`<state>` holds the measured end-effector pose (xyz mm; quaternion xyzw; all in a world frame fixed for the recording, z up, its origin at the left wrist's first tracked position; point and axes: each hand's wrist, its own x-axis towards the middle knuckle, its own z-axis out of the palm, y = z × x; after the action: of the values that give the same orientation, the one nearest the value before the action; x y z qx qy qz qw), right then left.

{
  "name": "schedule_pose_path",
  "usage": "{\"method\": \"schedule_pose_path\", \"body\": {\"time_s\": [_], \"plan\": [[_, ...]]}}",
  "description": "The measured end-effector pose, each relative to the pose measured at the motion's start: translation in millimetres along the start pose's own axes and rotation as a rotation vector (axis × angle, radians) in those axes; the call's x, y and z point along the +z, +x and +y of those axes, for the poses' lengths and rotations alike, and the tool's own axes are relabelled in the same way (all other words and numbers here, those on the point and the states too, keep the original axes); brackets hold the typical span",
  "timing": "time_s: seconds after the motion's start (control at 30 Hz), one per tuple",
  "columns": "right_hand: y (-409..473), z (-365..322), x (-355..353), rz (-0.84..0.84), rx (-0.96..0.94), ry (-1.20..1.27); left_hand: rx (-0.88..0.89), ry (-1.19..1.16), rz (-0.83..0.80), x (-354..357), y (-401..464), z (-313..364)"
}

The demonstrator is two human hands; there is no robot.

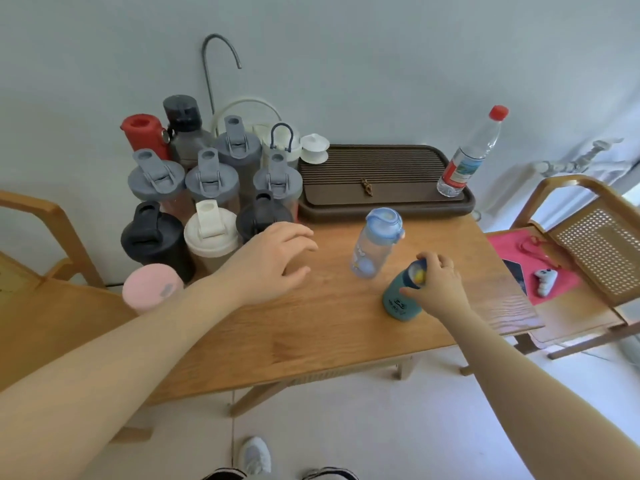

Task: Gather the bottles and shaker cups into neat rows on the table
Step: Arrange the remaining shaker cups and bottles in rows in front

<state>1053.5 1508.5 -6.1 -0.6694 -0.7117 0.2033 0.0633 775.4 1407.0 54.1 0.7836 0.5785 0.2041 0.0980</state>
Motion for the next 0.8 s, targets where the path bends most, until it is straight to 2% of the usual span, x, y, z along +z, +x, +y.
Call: {"method": "schedule_pose_path", "body": {"time_s": [0.07,0.17,0.27,0.37,0.43,0.6,0.8], "plan": [[-1,-2,-1,-0.003,-0.045,-0.017,-0.072,0.046,0.027,0,-11,1],[-13,-15,6,-0.053,-0.240,-0.072,-0.252,0.113,0.115,-4,-40,-1],[-27,-42,16,-0.136,-0.416,-0.046,-0.485,0.322,0.263,-8,-76,-8],[-33,-78,21,-0.198,-0.530,0.025,-0.832,0.346,0.202,-14,-103,-17],[-36,-100,24,-0.213,-0.582,0.061,-0.972,0.284,0.150,-16,-112,-26],[-44,-140,33,-0.194,-0.668,-0.016,-1.037,0.031,0.102,-16,-110,-49],[-59,-187,48,-0.224,-0.805,-0.174,-0.988,0.017,0.097,-18,-109,-72]]}}
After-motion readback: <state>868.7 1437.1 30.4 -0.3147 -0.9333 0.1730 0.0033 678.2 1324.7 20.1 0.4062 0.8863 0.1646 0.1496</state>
